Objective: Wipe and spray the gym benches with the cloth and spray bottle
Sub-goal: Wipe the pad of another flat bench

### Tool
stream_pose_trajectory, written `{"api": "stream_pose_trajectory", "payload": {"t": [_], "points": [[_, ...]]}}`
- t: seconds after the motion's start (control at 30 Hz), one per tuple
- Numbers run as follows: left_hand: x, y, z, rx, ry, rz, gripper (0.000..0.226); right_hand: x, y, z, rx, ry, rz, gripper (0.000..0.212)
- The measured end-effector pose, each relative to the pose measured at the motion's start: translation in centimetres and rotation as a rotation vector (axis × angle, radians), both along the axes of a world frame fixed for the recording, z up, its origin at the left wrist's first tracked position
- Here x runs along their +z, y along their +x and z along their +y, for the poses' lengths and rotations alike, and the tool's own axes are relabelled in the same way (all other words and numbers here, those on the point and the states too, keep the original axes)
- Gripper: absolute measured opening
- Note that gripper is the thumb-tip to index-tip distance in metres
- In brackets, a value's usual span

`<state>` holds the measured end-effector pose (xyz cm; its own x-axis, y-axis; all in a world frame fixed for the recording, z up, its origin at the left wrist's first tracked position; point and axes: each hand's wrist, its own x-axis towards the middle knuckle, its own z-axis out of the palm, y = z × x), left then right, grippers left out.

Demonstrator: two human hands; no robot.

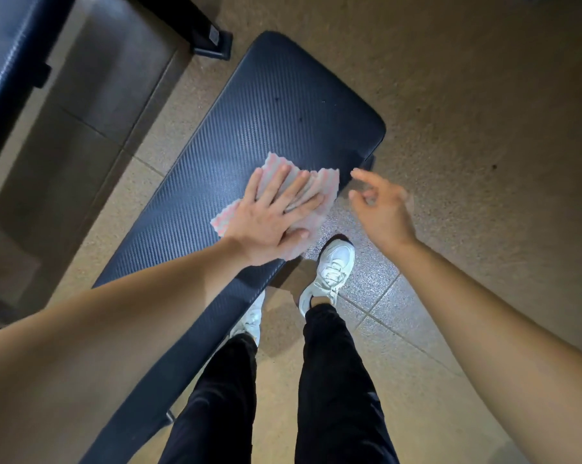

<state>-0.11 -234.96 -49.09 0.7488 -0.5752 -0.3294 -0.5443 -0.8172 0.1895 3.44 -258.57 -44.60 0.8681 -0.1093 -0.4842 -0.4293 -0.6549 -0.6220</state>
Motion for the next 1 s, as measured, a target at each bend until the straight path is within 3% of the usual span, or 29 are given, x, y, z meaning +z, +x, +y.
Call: {"api": "stream_pose_trajectory", "payload": {"t": [0.1,0.27,0.47,0.63,0.8,1.0], "points": [[0.2,2.2,0.2,0.241,0.063,0.031,0.069,0.6,1.8,-1.1,-0.096,0.004,0.013,0.043],[0.3,9.0,-0.2,0.745,0.064,0.039,0.07,-0.7,4.5,-2.6,-0.021,0.063,0.11,0.079],[0.1,12.4,-3.7,0.987,0.069,0.035,0.074,-2.5,5.3,-2.1,-0.048,0.087,0.122,0.088],[0.3,10.6,-6.9,0.633,0.081,-0.013,0.069,-3.4,5.0,-3.7,-0.06,0.181,0.166,0.09],[0.3,10.5,-10.2,0.273,0.06,-0.016,0.068,-2.4,5.3,-4.9,-0.104,0.277,0.183,0.07],[0.2,15.0,-8.3,-0.101,0.023,-0.043,0.065,-0.5,2.9,-3.5,-0.224,0.108,0.112,0.049]]}}
